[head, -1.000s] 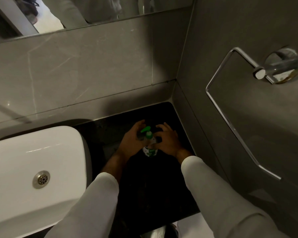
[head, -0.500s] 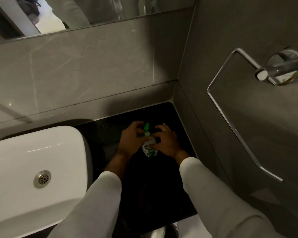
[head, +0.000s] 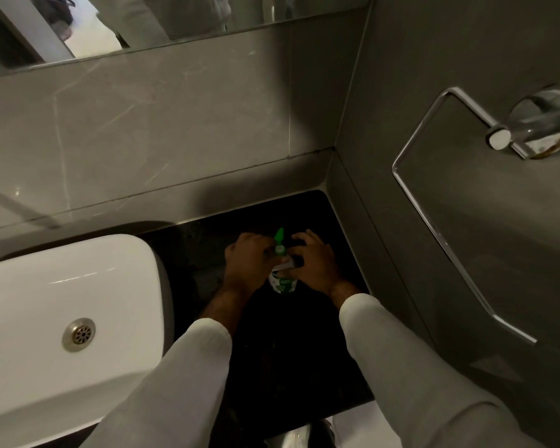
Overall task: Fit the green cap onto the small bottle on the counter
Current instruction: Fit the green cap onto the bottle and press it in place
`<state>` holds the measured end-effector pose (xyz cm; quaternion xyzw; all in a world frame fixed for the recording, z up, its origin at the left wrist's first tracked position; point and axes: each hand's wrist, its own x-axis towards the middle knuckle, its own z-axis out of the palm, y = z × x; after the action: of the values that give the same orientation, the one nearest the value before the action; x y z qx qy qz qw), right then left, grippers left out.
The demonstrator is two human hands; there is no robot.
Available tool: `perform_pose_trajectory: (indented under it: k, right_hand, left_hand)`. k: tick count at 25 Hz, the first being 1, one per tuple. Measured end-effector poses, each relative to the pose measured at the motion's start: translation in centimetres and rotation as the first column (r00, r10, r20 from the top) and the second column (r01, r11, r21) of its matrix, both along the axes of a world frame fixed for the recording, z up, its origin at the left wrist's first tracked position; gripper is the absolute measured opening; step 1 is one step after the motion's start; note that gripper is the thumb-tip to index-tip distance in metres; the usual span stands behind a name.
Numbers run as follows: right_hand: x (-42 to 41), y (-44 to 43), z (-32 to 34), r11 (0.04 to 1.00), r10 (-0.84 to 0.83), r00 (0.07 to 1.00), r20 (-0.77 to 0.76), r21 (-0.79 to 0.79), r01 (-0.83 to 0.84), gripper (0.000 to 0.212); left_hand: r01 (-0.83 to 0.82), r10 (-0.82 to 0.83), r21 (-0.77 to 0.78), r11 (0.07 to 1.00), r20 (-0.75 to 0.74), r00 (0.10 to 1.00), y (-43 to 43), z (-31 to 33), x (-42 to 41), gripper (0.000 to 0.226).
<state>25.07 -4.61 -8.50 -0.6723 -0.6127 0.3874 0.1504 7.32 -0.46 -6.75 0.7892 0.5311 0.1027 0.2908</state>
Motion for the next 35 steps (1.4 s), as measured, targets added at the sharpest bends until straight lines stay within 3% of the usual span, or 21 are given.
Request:
perform_pose_trajectory:
  k: [2,6,9,13,16,19,22,31,35]
  right_hand:
    - [0.1,0.0,0.0,1.0,0.013,1.0,0.008,-0.006,-0.013,0.046]
    - [-0.1,-0.3,-0.2,1.0,-0.02,1.0,-0.022,-0.003,0.02,0.05]
    - [-0.3,-0.2,-0.2,1.0,-0.029,1.0,0.007,0.007,0.029,0.053]
    - [-0.3,-0.1,-0.2,0.999,-0.027,1.0,-0.003,-0.02,0.027,0.05]
    - [-0.2,-0.1,-0.3,1.0,-0.023,1.0,0.018,-0.021,0.023,0.052]
    - [-0.2,-0.1,-0.4,0.999,-0.009,1.0,0.025,-0.033,0.009,0.053]
    - [-0.1,-0.1,-0.6,0.999,-0.017,1.0,0.017,-0.029,0.017,0.053]
    - [-0.1,-0.5,-0.5,1.0,-0.01,1.0,0.029,-0.018,0.011,0.053]
    - [-0.1,-2.4,-1.2,0.999,-0.027,0.999,0.03,0.042,0.025,0.057]
  left_hand:
    - [0.029,-0.029,-0.04,0.999,0.001,1.0,0.1,-0.1,-0.1,0.028]
    - [0.024,-0.042,-0.3,0.954,-0.054,0.998,2.4,2.5,-0.1,0.041]
    - [-0.05,0.036,-0.239,0.97,-0.066,0.997,3.7,4.9,0.7,0.049]
    - [-0.022,-0.028,-0.154,0.988,-0.315,0.949,4.5,6.2,2.5,0.029]
    - [0.135,-0.183,-0.159,0.978,-0.341,0.922,5.1,6.8,3.0,0.026]
    - [0.401,-0.394,-0.079,0.912,-0.436,0.809,5.5,7.3,3.0,0.027]
    - [0.552,-0.487,-0.029,0.834,-0.508,0.71,5.7,7.7,2.9,0.027]
    - [0.642,-0.585,0.015,0.767,-0.397,0.707,4.9,7.6,2.1,0.025]
    - [0.59,-0.585,0.014,0.808,-0.113,0.803,3.0,6.7,0.7,0.027]
